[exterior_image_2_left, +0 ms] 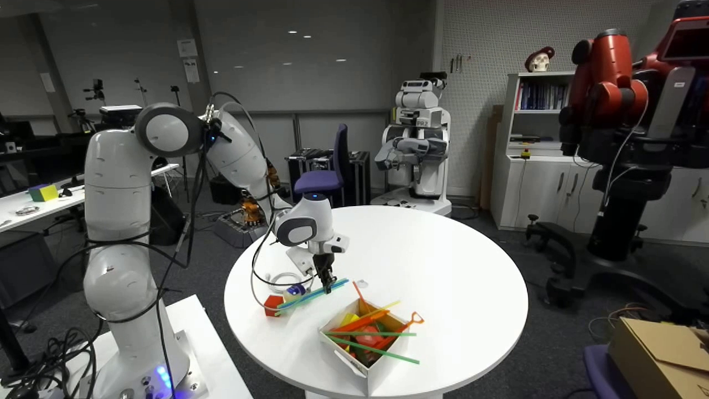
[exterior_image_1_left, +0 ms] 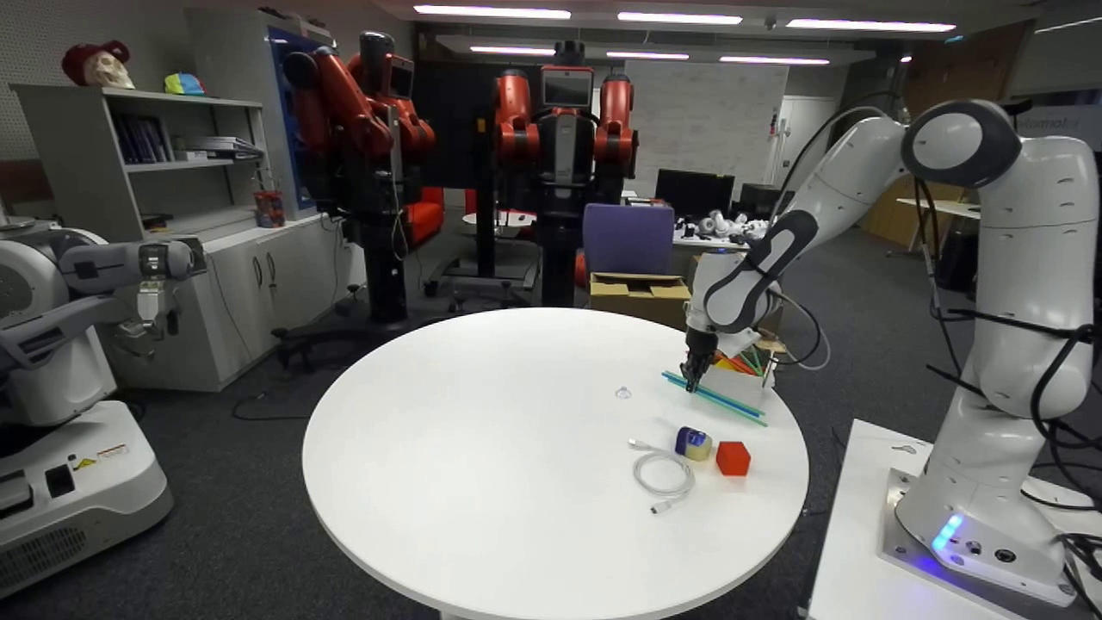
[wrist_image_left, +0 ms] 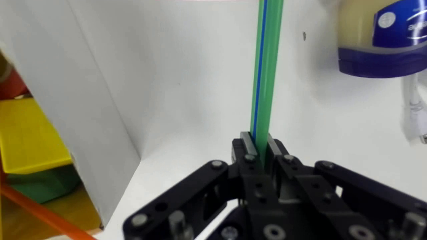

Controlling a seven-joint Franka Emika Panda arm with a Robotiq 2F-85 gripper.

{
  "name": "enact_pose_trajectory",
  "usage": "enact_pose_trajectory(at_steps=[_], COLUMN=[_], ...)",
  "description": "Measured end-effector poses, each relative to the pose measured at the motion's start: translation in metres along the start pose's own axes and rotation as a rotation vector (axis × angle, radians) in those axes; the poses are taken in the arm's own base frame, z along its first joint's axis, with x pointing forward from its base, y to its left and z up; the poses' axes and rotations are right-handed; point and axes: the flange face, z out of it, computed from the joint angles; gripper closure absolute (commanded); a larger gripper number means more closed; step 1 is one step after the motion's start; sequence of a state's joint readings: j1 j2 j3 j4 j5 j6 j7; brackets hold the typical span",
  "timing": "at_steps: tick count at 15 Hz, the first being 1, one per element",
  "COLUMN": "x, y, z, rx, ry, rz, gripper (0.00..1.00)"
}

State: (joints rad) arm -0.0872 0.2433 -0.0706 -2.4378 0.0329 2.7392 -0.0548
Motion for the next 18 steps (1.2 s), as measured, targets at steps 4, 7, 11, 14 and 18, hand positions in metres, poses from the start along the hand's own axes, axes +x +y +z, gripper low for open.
enact_pose_trajectory(at_steps=[4, 7, 11, 14, 18], x=[-0.009, -0.017, -0.021, -0.021, -0.012], y=[-0.005, 0.000, 0.020, 0.048, 0.084], z=[-0.037, -0.071, -0.124, -0.155, -0.166], rx=[0.006, 0.012, 0.028, 0.040, 0.039], ry=[-0.046, -0.059, 0.026, 0.110, 0.223], rz=[0.002, 0.020, 0.072, 0.146, 0.239], gripper=[0.97, 0.97, 0.97, 0.97, 0.97])
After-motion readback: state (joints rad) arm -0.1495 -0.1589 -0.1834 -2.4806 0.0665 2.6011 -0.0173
